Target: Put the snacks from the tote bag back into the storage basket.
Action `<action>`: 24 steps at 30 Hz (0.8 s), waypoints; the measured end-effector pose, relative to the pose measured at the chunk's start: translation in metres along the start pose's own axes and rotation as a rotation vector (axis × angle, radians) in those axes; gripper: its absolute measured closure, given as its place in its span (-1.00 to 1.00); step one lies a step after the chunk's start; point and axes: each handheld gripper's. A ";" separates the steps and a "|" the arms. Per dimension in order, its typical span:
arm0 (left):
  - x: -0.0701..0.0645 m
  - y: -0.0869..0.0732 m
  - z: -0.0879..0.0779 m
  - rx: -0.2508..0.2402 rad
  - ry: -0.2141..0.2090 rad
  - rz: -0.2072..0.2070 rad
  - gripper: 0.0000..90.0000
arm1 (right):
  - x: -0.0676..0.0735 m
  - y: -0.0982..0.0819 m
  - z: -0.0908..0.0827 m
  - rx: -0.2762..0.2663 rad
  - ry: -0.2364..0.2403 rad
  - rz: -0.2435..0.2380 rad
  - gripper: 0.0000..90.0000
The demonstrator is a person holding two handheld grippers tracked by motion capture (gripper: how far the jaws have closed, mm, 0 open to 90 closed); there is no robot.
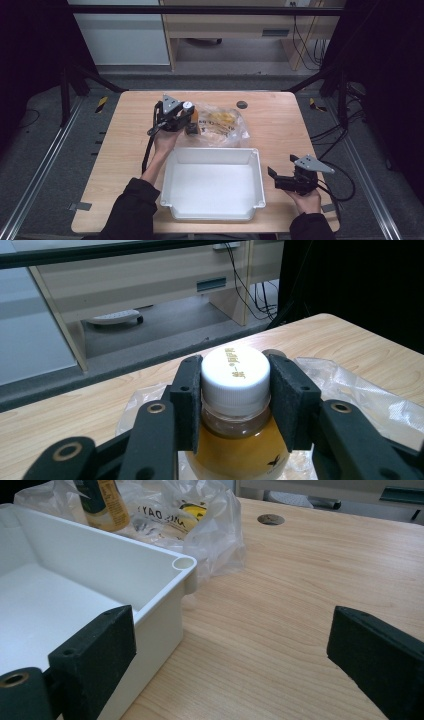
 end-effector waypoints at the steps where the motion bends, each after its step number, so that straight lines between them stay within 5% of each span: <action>1: 0.000 0.000 -0.001 -0.002 0.001 -0.002 0.31 | 0.000 0.000 0.000 0.000 0.000 0.000 -0.87; 24: 0.000 0.029 -0.016 -0.060 -0.012 0.020 0.31 | 0.000 0.000 -0.001 -0.003 0.000 -0.001 -0.87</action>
Point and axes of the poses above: each handheld gripper's, and its own axes: z roughly forward along the jaws, y roughly out of its top, x roughly to its left, and after that the axes turned 8 degrees about -x, right-handed
